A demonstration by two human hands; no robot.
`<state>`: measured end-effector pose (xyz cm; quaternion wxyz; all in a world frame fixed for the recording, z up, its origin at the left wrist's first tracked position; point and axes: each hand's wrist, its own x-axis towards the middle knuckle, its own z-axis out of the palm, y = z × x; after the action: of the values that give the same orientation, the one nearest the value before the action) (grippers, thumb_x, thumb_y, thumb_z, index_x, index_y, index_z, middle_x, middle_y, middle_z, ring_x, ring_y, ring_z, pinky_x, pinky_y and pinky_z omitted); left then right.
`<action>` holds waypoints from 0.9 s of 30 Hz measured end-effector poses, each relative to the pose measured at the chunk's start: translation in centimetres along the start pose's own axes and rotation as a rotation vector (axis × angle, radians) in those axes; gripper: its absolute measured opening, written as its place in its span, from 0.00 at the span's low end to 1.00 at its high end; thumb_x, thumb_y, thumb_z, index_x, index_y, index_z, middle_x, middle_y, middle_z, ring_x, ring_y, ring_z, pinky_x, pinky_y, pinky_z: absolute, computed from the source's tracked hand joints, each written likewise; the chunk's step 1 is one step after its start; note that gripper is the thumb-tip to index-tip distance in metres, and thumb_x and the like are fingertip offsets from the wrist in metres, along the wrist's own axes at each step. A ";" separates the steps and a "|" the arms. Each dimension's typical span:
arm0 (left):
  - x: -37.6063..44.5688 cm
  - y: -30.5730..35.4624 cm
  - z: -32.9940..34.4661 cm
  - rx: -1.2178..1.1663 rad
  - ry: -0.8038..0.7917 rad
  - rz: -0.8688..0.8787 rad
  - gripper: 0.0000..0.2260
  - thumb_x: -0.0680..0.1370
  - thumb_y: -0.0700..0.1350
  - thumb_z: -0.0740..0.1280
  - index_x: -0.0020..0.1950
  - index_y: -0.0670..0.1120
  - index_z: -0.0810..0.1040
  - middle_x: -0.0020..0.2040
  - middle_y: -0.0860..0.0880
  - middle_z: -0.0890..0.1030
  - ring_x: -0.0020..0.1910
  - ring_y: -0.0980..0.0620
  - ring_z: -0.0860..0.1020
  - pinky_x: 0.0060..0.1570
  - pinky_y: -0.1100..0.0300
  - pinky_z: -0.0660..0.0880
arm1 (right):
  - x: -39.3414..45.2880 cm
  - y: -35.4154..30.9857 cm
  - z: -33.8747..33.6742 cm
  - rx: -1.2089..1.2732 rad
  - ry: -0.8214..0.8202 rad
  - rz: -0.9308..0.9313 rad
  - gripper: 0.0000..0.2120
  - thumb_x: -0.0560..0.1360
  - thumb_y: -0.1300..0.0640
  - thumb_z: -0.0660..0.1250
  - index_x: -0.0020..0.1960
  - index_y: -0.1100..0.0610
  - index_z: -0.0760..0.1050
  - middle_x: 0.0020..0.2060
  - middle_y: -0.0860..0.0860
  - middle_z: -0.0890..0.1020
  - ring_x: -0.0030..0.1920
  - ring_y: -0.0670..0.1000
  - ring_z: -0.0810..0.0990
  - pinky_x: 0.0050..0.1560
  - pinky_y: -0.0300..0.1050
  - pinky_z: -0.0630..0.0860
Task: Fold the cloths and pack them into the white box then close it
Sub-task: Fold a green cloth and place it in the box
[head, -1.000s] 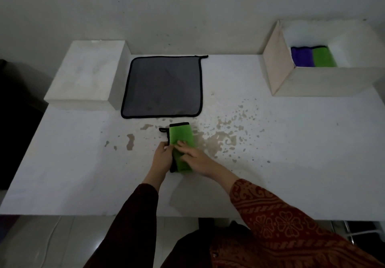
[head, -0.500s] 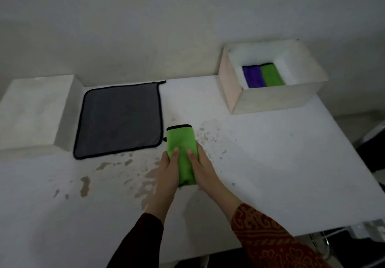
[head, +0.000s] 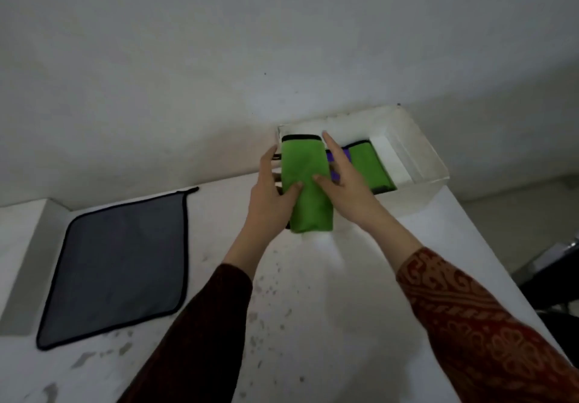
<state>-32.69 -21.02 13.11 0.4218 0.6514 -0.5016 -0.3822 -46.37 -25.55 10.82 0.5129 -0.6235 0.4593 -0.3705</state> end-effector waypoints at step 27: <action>14.5 -2.9 8.5 1.850 -0.511 -0.042 0.41 0.73 0.68 0.52 0.77 0.44 0.46 0.78 0.43 0.48 0.77 0.43 0.44 0.72 0.41 0.34 | 14.7 8.3 -5.5 -1.111 -0.717 0.028 0.50 0.68 0.42 0.71 0.76 0.54 0.42 0.77 0.53 0.40 0.76 0.57 0.41 0.72 0.65 0.52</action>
<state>-36.64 -36.15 6.34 -0.3884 0.6323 -0.6698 0.0271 -48.60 -41.63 3.61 0.2410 -0.8740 0.3909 0.1589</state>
